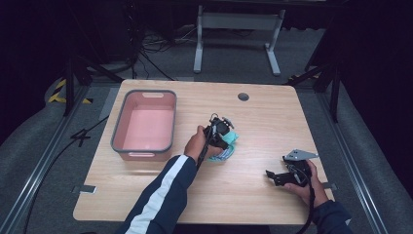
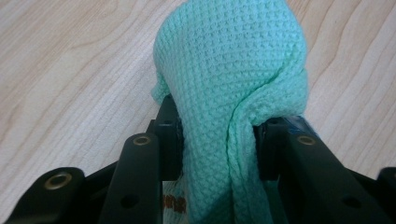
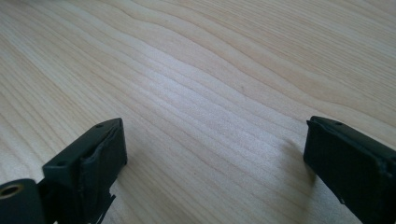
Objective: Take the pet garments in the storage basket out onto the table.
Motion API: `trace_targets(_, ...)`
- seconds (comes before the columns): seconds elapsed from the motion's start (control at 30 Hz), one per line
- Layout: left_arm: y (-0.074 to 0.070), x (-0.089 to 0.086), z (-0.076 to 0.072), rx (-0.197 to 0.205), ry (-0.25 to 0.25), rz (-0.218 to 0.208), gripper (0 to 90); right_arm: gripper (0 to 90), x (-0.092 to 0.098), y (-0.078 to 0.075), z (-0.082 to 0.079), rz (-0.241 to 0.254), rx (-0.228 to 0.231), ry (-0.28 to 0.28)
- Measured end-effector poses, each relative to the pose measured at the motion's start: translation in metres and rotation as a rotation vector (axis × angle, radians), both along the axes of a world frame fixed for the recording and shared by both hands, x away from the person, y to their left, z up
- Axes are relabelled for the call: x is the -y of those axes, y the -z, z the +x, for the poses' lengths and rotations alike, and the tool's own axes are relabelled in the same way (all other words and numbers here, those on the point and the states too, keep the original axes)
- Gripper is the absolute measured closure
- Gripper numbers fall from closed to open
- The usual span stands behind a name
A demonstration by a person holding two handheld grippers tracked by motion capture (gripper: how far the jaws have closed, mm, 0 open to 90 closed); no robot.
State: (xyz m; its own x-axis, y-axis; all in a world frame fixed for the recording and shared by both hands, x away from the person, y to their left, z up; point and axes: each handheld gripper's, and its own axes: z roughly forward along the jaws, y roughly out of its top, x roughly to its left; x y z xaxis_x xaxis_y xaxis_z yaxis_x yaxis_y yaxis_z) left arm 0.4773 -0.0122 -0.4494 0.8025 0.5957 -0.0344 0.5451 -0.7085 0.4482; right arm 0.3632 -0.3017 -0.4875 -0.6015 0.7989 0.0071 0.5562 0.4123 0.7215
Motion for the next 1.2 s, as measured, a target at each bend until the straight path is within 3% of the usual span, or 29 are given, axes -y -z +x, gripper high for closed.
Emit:
trace_targets(0.27,0.001,-0.001,0.000,-0.004,-0.012,-0.011,61.5,6.2,0.000,0.000,0.000,0.000,0.000,0.000)
trace_targets(0.47,-0.001,0.000,-0.002,-0.001,0.003,-0.019,50.4,6.2,0.000,0.000,0.000,0.000,0.000,0.000)
trace_targets(0.53,-0.003,0.001,-0.005,-0.004,0.008,-0.042,44.6,6.2,0.000,0.000,0.000,0.000,0.000,-0.001)
trace_targets(0.6,-0.006,0.002,-0.007,0.022,0.001,-0.025,38.6,6.2,0.000,0.000,0.000,-0.001,0.000,0.000)
trace_targets(0.67,-0.011,0.002,-0.009,0.039,0.001,-0.031,31.3,6.2,0.000,0.000,0.000,-0.001,0.000,-0.001)
trace_targets(0.8,-0.021,0.001,-0.014,0.059,0.009,-0.051,25.4,6.2,0.000,0.000,0.000,0.000,0.000,0.000)
trace_targets(1.2,-0.041,-0.006,-0.024,0.156,0.044,-0.009,23.1,6.2,0.000,0.000,0.000,-0.001,0.000,0.000)
